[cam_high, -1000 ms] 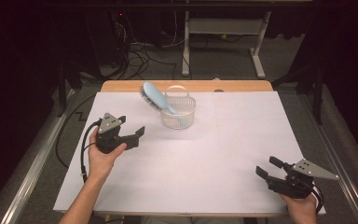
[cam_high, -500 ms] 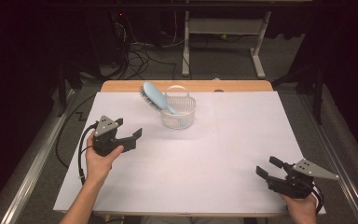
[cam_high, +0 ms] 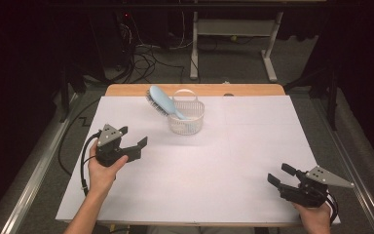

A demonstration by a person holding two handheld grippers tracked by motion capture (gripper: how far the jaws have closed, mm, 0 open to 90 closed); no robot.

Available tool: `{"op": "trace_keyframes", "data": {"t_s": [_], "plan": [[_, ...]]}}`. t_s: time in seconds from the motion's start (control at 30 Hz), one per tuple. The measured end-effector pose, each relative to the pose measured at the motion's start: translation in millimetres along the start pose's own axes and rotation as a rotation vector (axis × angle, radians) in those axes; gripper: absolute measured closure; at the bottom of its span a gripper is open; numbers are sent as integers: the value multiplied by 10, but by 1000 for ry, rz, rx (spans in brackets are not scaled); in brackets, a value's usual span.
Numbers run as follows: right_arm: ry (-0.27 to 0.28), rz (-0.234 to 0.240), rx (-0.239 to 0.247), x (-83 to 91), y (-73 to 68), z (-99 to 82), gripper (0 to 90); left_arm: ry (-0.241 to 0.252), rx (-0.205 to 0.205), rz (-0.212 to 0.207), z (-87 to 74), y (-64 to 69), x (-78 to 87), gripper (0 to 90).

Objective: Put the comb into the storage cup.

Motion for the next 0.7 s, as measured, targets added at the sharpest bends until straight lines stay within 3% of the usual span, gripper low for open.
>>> {"op": "trace_keyframes", "data": {"t_s": [0.7], "plan": [[0, 1, 2, -1, -2, 0, 282, 3, -5, -4, -80, 43, 55, 212]]}}
Point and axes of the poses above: each handheld gripper's, and its own axes: x roughly backward along the jaws, z roughly out of its top, y roughly to its right, the point moved 4 cm from there along -x, roughly forward along the jaws, and after that the axes turned 2 degrees about z, right-handed, at the moved point
